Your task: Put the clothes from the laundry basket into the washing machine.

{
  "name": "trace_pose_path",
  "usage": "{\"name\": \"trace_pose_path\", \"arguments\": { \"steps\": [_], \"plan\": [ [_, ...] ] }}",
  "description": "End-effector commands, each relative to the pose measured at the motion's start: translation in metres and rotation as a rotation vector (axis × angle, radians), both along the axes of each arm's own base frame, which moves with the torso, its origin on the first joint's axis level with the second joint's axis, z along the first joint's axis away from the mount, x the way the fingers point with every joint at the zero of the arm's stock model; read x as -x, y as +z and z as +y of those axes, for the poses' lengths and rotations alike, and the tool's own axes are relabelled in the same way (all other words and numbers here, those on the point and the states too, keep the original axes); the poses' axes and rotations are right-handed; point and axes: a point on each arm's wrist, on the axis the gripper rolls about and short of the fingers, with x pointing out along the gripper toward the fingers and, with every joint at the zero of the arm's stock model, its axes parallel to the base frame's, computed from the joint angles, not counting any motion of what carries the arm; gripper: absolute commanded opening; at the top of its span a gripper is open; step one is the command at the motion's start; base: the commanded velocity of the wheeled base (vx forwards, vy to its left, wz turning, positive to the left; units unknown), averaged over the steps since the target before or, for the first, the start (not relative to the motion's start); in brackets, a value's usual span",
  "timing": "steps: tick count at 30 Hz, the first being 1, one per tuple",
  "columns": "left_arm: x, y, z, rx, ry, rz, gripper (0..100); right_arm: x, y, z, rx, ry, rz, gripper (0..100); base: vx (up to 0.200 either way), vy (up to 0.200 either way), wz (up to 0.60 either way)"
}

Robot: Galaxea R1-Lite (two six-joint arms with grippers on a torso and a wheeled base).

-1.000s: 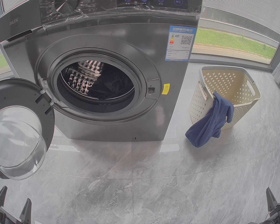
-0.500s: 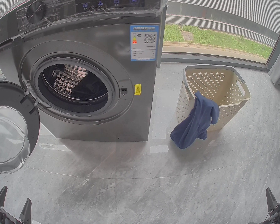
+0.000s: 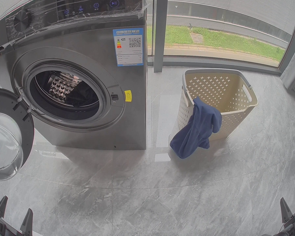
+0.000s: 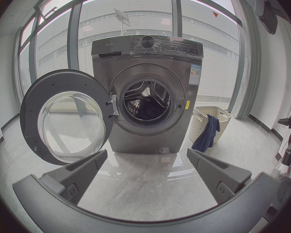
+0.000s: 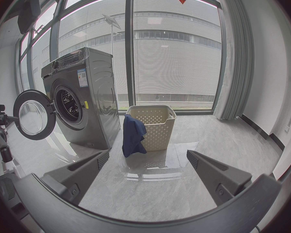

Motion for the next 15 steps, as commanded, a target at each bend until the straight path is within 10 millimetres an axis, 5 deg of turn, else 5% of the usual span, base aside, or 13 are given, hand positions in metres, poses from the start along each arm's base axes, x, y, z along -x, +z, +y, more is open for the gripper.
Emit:
{"name": "trace_pose_path", "arguments": {
  "steps": [1, 5, 13, 15],
  "plan": [
    [-0.0002, -0.0043, 0.0, 0.0, 0.002, 0.003, 100, -0.0009, -0.0049, 0.0, 0.001, 0.001, 0.011, 100, 0.0, -0.2, 0.0],
    [-0.0002, -0.0043, 0.0, 0.002, 0.002, 0.003, 100, -0.0009, -0.0049, 0.0, 0.001, 0.001, 0.011, 100, 0.0, -0.2, 0.0],
    [-0.0002, -0.0043, 0.0, 0.002, 0.002, 0.003, 100, -0.0009, -0.005, -0.0001, 0.0, -0.001, 0.012, 100, 0.0, 0.0, 0.0],
    [-0.0002, -0.0043, 0.0, 0.002, 0.002, 0.003, 100, -0.0009, -0.005, -0.0001, 0.0, -0.001, 0.012, 100, 0.0, -0.2, 0.0]
  ]
}}
